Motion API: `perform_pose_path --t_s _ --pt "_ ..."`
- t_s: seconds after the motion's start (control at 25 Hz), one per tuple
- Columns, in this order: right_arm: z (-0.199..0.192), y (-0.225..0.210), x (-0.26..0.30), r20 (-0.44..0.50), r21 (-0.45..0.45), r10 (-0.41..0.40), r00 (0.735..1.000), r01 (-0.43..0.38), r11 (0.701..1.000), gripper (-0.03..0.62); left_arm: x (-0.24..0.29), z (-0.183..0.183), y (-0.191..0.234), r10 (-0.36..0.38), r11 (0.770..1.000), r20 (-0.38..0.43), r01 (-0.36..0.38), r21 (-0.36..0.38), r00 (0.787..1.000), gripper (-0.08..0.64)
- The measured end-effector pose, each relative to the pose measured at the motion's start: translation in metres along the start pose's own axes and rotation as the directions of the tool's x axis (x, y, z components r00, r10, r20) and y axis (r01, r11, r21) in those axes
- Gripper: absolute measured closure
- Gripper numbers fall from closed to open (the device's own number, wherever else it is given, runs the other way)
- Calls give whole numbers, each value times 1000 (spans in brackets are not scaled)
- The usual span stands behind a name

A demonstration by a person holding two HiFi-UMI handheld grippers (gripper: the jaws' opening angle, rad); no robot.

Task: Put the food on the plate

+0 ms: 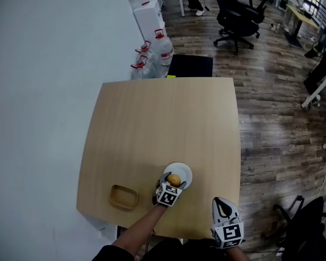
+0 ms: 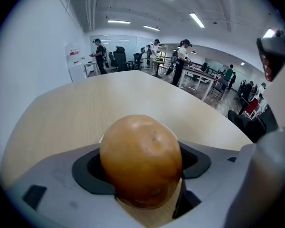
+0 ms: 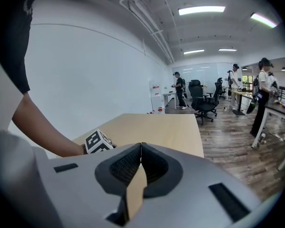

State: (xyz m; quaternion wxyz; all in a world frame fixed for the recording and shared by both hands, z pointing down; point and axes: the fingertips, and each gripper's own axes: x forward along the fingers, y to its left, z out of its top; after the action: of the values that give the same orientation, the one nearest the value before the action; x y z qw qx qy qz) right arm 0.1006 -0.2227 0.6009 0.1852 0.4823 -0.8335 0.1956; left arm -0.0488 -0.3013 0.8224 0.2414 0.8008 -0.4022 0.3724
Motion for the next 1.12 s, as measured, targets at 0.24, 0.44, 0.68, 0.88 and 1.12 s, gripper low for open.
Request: perform_pose_path --t_s 0.24,0.44,0.68,0.88,1.12 --pt "-4 -20 -4 -3 7 -40 999 40 999 532 12 -10 -6 -37 999 -49 35 -29 998 221" --pt "-3 -31 -6 5 9 -55 998 55 998 532 17 -9 -8 -55 998 -53 54 -15 997 221" --pt "-7 -27 -6 -11 -5 -69 998 69 998 532 18 -7 -4 -77 997 -58 76 -26 995 219" --pt "-9 -25 -8 -17 -28 -63 998 63 998 532 16 -9 1 -74 997 -41 73 -31 996 215" --pt "-8 -25 -10 -4 -21 -62 998 62 998 532 19 -9 7 -61 997 -24 60 -43 998 206"
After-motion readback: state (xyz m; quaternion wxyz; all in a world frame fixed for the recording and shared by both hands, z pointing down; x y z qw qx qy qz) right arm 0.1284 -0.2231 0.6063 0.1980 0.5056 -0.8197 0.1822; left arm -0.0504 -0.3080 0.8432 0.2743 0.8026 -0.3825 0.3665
